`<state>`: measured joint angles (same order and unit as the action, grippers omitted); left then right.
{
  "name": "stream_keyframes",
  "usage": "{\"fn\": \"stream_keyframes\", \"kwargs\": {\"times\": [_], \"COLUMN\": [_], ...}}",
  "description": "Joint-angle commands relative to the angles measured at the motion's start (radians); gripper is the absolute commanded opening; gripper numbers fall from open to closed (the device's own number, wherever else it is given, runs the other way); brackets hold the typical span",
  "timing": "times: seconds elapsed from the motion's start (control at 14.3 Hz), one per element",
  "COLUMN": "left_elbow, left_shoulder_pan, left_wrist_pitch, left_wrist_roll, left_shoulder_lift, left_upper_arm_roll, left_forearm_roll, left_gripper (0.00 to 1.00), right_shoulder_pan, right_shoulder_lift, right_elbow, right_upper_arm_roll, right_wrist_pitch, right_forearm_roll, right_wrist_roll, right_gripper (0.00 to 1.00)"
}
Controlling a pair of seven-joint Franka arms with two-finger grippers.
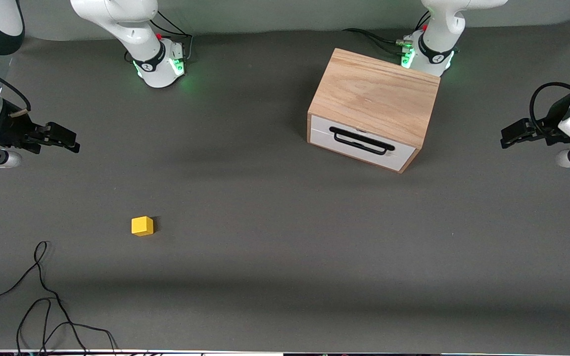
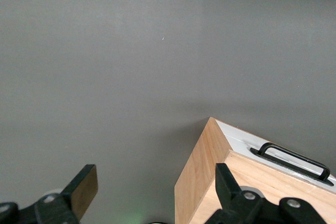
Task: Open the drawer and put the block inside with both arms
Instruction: 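Move the left gripper toward the drawer's black handle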
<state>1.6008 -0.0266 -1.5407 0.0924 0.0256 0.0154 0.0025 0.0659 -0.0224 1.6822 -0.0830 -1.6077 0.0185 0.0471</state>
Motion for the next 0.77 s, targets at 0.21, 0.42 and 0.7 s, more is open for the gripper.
{"fn": "stream_keyframes", "kwargs": {"times": [0.21,0.42,0.7], "left_elbow": [-0.038,-0.041,-0.035], "left_shoulder_pan": [-0.001,-0.001,-0.077], "left_wrist_pitch": [0.019,0.019,0.027], "left_wrist_roll": [-0.025,-0.007,0.336], "left_shoulder_lift": [0.016,0.02,0.04], "left_upper_arm_roll": [-0.005,-0.005,0.026], "left_forearm_roll": [-0.012,-0.015,-0.018], "left_gripper": [1.0,1.0,1.0], "right_shoulder_pan": [-0.001,-0.001,0.0], "right_shoulder_lift": [0.013,0.024,0.05], "right_elbow": [-0.024,-0.033,-0.029], "right_upper_arm_roll": [0.003,0.003,0.005], "right_wrist_pitch": [0.005,0.003,-0.027], "right_forearm_roll": [-0.005,-0.005,-0.005], "right_wrist_roll": [-0.018,-0.018,-0.018], "right_gripper": [1.0,1.0,1.0]}}
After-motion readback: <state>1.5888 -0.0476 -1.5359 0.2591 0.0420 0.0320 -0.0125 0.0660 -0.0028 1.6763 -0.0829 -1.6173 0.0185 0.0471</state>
